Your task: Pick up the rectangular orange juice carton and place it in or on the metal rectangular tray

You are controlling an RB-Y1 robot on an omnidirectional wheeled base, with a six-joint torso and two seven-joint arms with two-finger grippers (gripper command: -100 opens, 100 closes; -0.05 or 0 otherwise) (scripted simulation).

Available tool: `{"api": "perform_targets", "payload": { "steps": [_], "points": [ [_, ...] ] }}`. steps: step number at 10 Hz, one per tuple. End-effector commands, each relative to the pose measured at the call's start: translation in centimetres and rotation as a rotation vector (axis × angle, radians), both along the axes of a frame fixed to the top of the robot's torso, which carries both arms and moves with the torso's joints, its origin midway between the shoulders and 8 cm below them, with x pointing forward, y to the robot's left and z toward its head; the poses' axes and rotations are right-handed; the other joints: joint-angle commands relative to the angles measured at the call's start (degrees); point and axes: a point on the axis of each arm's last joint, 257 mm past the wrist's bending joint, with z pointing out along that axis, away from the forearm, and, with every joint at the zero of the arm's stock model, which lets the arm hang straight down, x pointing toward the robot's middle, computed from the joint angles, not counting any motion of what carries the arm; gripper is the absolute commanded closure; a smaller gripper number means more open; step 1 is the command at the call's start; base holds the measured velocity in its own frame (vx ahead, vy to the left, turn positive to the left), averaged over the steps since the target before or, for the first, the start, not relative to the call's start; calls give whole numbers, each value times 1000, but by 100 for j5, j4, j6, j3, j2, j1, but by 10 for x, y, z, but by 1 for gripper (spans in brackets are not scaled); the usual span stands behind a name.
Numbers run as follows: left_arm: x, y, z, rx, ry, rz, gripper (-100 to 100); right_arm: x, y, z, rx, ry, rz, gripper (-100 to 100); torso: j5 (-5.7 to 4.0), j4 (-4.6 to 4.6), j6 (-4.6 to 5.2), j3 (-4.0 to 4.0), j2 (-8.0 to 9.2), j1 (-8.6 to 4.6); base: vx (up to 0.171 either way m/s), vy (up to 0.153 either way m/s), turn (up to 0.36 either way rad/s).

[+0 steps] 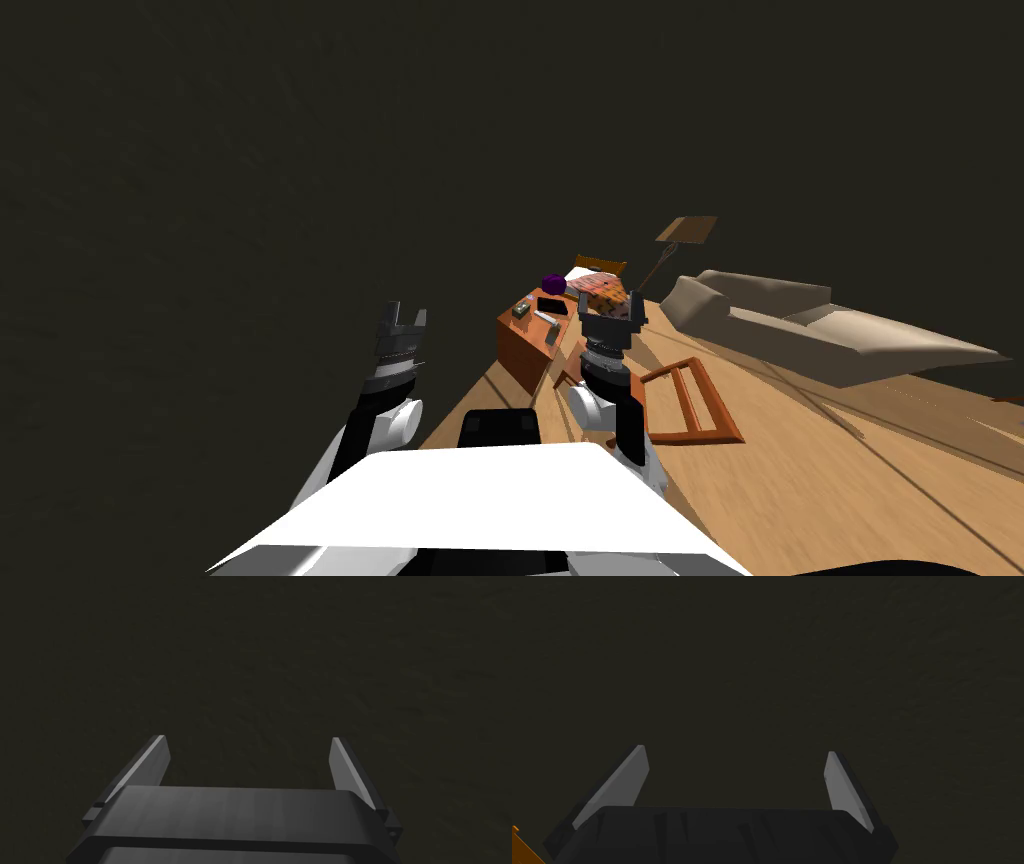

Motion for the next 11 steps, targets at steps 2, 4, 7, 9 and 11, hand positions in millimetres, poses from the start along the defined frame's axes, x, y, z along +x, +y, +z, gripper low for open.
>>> {"api": "perform_targets", "payload": {
  "steps": [2, 4, 7, 9, 11],
  "points": [
    [0, 0, 0, 0, 0, 0, 0, 20, 12, -23, -78, 94, 12, -100, 1, 1, -2, 4, 7, 7, -42, 38, 104],
    [0, 0, 0, 0, 0, 0, 0, 28, 16, -34, -107, 138, 13, -100, 5, 4, -1, 12, 21, 25, -47, 60, 57],
    [0, 0, 0, 0, 0, 0, 0, 57, 24, -82, -192, 301, 5, -100, 4, 3, -2, 9, 16, 18, -45, 52, 124],
    [0, 0, 0, 0, 0, 0, 0, 67, 26, -103, -230, 371, -7, -100, 5, 4, 1, 10, 17, 20, -42, 55, 67],
    [0, 0, 0, 0, 0, 0, 0, 76, 27, -125, -267, 436, -19, -100, 5, 3, 1, 8, 13, 18, -31, 51, 92]
  ]
}}
